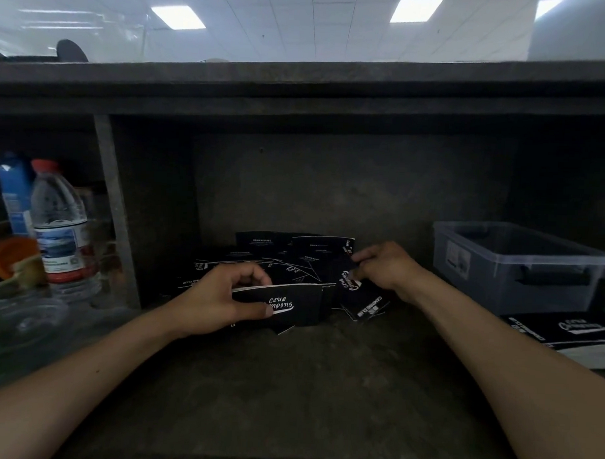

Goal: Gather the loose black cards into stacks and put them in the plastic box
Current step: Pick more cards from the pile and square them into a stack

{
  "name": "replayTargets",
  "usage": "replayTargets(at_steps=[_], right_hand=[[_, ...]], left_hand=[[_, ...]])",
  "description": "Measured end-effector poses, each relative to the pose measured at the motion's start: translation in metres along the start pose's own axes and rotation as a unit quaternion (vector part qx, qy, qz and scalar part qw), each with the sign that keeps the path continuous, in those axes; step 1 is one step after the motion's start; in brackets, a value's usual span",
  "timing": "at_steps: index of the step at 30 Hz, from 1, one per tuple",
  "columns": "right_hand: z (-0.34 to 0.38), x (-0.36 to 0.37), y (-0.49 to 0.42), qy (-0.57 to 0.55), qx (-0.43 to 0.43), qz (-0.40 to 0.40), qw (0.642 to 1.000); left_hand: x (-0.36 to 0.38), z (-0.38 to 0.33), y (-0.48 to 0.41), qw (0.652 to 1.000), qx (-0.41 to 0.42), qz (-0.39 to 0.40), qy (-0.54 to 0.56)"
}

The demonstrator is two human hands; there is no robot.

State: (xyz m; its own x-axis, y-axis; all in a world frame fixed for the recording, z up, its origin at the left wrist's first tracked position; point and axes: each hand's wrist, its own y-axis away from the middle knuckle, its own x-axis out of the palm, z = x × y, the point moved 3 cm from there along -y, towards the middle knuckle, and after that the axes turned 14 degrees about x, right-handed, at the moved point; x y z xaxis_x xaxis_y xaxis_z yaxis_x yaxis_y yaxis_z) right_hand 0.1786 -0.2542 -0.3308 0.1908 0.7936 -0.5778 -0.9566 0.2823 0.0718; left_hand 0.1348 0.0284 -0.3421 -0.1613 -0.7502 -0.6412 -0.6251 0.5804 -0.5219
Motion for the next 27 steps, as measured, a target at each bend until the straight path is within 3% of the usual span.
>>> replayTargets(at_steps=[6, 11, 16, 22, 27], right_hand=[[0.001, -0.003, 0.0, -0.159, 0.055, 0.027, 0.985], [0.01, -0.006, 0.001, -0.291, -0.004, 0.016, 0.957], [0.015, 0.003, 0.013, -0.238, -0.034, 0.134, 0.961], [0.016, 0.012, 0.019, -0.149, -0.083, 0.211, 0.962], [0.013, 0.022, 0.023, -0.109, -0.042, 0.311, 0.943]], left_hand=[[0.0, 0.0, 0.0, 1.0, 0.006, 0.002, -0.007], [0.0, 0.002, -0.001, 1.0, 0.008, 0.001, 0.0], [-0.001, 0.005, -0.001, 1.0, -0.002, -0.028, 0.005], [-0.001, 0.005, -0.002, 0.997, -0.017, -0.043, 0.055], [-0.001, 0.008, 0.0, 0.996, -0.027, -0.027, 0.084]])
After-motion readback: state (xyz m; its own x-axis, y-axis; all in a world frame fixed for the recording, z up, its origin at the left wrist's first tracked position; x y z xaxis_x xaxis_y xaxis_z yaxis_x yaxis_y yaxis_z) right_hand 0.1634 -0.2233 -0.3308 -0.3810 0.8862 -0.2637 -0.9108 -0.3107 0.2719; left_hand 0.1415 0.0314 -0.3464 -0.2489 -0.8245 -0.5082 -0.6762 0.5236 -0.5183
